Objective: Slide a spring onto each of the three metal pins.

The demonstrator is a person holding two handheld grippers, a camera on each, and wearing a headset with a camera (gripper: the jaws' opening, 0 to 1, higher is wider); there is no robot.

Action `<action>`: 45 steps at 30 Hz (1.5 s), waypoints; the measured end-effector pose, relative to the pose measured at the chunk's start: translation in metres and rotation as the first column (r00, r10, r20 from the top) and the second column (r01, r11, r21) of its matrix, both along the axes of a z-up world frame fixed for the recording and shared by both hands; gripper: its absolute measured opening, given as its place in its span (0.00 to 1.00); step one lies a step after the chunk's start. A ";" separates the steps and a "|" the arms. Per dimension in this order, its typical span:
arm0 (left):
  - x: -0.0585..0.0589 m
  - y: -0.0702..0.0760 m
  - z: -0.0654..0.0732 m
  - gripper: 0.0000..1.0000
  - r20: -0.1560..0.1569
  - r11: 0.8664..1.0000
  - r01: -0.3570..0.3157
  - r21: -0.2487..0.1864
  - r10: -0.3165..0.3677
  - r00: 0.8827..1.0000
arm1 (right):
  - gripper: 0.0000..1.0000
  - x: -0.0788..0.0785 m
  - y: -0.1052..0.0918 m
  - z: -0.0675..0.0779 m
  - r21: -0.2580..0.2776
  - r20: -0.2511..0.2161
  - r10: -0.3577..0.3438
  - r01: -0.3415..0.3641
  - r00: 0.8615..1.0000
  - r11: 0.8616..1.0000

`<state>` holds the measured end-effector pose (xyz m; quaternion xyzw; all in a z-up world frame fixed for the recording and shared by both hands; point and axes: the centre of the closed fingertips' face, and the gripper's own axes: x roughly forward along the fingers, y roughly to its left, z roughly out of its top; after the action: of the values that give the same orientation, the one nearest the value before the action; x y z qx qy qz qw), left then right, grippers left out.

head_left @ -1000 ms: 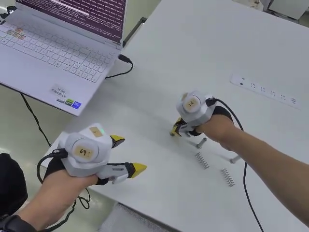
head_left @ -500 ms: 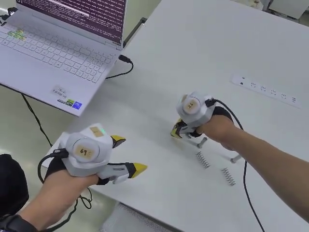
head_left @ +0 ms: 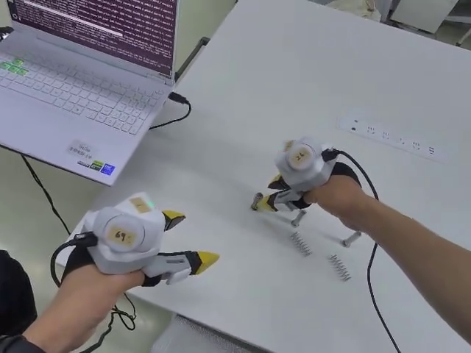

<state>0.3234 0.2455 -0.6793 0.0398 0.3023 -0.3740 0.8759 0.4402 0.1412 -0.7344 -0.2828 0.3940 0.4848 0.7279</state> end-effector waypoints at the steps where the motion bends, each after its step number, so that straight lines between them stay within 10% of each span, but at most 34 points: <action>1: 0.000 -0.001 0.001 0.51 0.001 1.000 0.001 0.000 -0.001 1.000 | 0.26 -0.001 -0.002 0.002 0.004 0.007 -0.005 0.005 1.000 1.000; 22: 0.004 -0.013 0.013 0.51 0.024 1.000 -0.001 -0.007 0.001 1.000 | 0.31 -0.038 -0.038 0.021 0.169 0.015 -0.189 0.184 0.982 0.968; 45: 0.008 -0.029 0.018 0.51 0.029 1.000 0.025 0.006 -0.025 0.999 | 0.38 -0.066 -0.107 0.050 0.291 0.026 -0.395 0.371 0.918 0.882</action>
<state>0.3309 0.2168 -0.6611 0.0514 0.2902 -0.3836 0.8752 0.3742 0.0343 -0.6845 -0.1138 0.3385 0.3698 0.8577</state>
